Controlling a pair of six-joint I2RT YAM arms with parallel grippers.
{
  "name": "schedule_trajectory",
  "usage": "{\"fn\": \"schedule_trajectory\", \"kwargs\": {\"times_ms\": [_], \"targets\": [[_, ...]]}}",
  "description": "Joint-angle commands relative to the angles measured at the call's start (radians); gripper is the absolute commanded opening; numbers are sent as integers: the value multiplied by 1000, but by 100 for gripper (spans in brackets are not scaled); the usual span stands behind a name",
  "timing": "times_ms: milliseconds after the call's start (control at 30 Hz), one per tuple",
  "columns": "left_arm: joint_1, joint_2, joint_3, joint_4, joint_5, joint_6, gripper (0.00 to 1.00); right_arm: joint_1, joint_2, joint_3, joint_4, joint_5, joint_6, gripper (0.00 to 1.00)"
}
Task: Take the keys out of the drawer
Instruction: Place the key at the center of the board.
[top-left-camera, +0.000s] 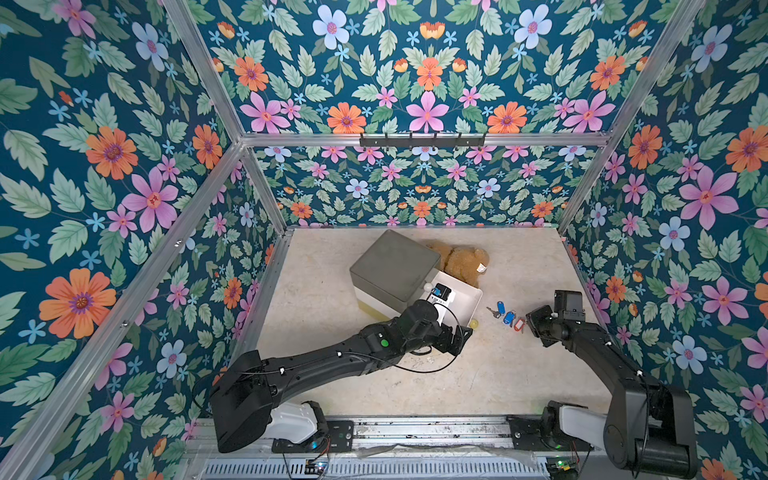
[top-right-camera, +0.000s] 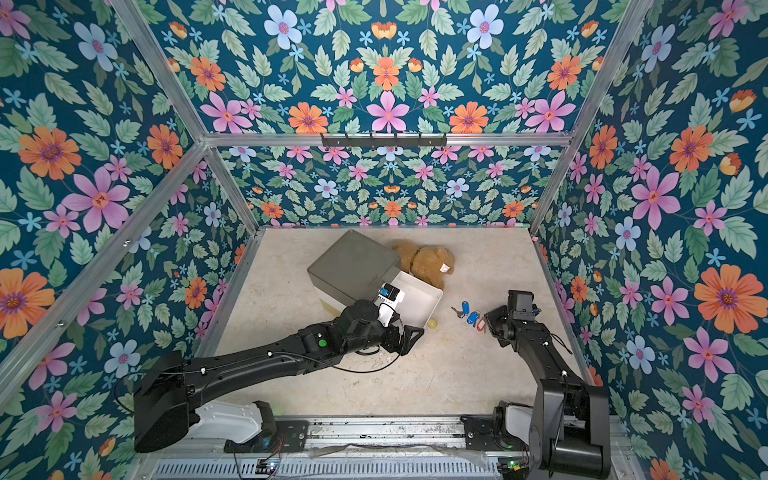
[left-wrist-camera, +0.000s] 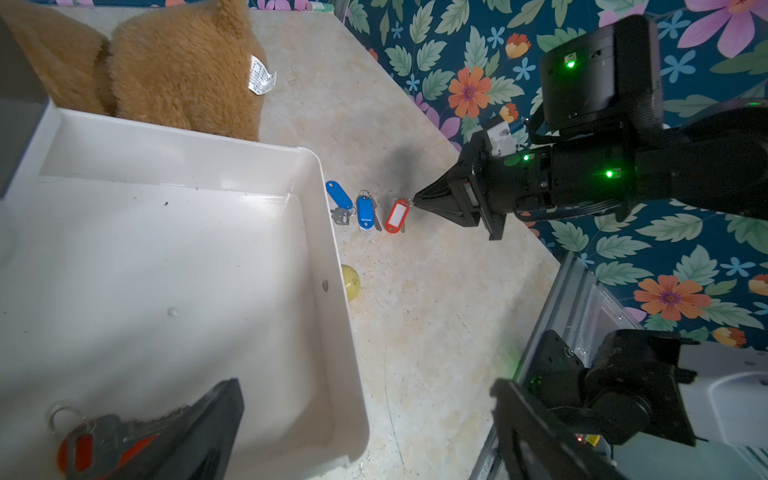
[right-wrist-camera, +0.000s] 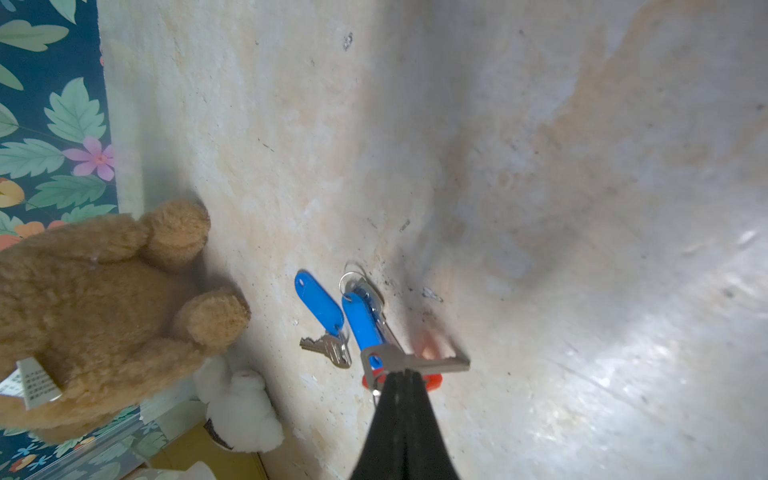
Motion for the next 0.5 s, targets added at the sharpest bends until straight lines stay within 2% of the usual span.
{"fn": "schedule_trajectory", "kwargs": {"times_ms": [0,467], "targets": [[0,-7,-3,19,-18,14,99,-3,32,20,34,-11,-14,0],[-3,-13,-8,22,-38,15,99,-18,103,15,67,-33,-23,0]]}}
